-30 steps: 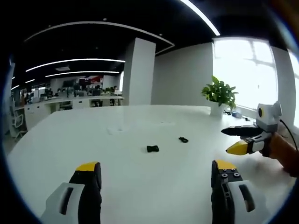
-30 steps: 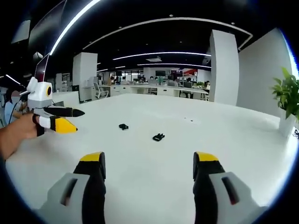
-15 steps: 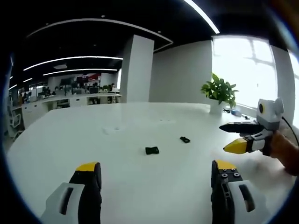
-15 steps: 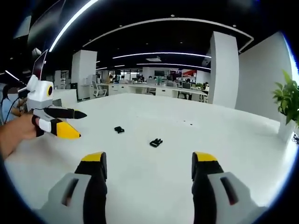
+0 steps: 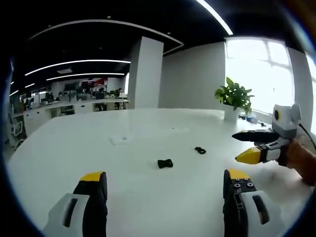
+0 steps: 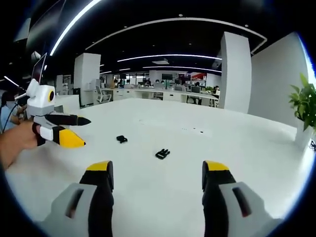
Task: Snap the two parts of the plastic buckle together until the buckle closes and remains connected.
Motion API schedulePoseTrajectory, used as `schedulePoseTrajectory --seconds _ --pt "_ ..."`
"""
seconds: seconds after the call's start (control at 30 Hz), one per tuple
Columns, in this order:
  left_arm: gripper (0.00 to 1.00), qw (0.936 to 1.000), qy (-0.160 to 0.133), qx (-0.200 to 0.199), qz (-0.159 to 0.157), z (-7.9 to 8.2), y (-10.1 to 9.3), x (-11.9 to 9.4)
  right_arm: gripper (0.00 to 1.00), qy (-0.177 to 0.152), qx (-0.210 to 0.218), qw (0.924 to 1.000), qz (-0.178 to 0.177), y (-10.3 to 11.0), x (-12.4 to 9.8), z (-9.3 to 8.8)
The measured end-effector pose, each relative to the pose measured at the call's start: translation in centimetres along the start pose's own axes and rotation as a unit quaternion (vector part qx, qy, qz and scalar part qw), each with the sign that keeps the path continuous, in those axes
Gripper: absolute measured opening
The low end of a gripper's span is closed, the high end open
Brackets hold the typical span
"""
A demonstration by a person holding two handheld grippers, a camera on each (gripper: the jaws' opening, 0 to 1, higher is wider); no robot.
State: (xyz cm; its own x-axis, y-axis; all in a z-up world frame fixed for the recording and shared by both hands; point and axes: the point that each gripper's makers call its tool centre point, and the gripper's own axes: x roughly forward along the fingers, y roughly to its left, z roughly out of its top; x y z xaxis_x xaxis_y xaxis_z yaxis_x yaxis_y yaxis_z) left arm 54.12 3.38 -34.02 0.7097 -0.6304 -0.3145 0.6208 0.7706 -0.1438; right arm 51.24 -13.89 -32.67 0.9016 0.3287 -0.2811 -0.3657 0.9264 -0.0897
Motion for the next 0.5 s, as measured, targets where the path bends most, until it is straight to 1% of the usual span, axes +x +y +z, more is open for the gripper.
schedulePoseTrajectory --seconds 0.1,0.23,0.3,0.4,0.5 --pt "0.99 1.0 0.004 0.001 0.002 -0.3 0.4 0.2 0.73 0.0 -0.001 1.0 -0.003 0.0 0.0 0.0" --pt "0.99 1.0 0.003 -0.005 0.003 -0.2 0.9 0.5 0.73 0.002 -0.003 1.0 -0.004 -0.1 0.2 -0.1" --pt "0.99 1.0 0.002 -0.006 0.004 -0.2 0.7 0.4 0.73 0.001 -0.003 1.0 -0.004 -0.1 0.3 0.1" --pt "0.99 1.0 0.005 -0.003 0.006 -0.3 0.9 0.7 0.73 0.0 -0.005 1.0 -0.006 -0.3 0.9 0.5" --pt "0.99 0.9999 0.004 -0.003 0.009 0.0 1.1 1.1 0.72 0.001 -0.006 1.0 -0.005 -0.3 1.3 0.4"
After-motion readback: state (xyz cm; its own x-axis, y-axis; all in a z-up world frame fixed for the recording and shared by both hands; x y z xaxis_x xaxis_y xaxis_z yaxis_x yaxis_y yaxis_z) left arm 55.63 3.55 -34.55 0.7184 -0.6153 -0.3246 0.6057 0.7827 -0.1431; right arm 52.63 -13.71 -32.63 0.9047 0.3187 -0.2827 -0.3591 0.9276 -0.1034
